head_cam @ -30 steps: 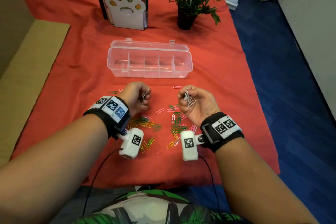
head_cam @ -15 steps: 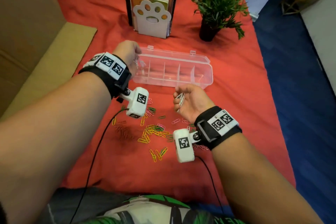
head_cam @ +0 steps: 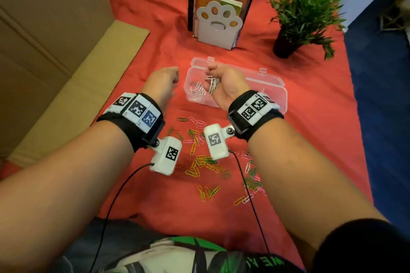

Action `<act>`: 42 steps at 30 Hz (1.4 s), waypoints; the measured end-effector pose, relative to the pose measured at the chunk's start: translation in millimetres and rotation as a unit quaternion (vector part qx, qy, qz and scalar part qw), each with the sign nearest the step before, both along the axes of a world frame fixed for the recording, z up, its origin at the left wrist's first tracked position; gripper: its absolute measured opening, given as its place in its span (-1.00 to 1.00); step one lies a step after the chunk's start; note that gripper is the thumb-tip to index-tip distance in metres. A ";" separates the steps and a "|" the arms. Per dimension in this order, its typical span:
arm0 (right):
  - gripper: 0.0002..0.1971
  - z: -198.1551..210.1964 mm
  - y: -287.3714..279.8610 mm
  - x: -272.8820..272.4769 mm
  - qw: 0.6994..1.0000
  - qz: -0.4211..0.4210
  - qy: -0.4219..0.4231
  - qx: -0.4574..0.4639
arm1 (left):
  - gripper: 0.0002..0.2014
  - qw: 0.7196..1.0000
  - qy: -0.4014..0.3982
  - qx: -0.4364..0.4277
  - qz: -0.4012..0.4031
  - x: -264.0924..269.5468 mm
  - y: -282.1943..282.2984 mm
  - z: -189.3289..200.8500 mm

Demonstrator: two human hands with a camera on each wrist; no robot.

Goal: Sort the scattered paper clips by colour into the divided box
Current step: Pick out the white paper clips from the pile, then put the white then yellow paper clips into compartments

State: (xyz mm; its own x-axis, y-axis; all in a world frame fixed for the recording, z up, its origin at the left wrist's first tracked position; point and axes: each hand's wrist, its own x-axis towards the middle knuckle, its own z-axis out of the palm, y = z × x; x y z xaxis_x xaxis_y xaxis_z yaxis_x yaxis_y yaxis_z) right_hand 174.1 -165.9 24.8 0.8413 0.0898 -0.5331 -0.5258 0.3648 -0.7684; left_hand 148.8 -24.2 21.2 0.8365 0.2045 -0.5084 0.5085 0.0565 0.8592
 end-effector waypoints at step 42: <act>-0.76 -67.1 -151.5 -206.3 0.725 0.223 0.044 -0.650 | -0.83 0.724 -0.181 0.414 -0.521 -113.8 -136.6 -76.0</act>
State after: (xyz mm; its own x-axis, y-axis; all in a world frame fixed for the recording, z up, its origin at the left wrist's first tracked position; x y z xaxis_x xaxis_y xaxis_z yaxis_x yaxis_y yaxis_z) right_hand -32.2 -317.4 -42.3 0.8406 -0.2840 -0.4613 -0.4363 -0.8596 -0.2659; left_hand 35.0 -160.7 -54.8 0.8042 -0.5241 -0.2803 -0.3627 -0.8064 0.4672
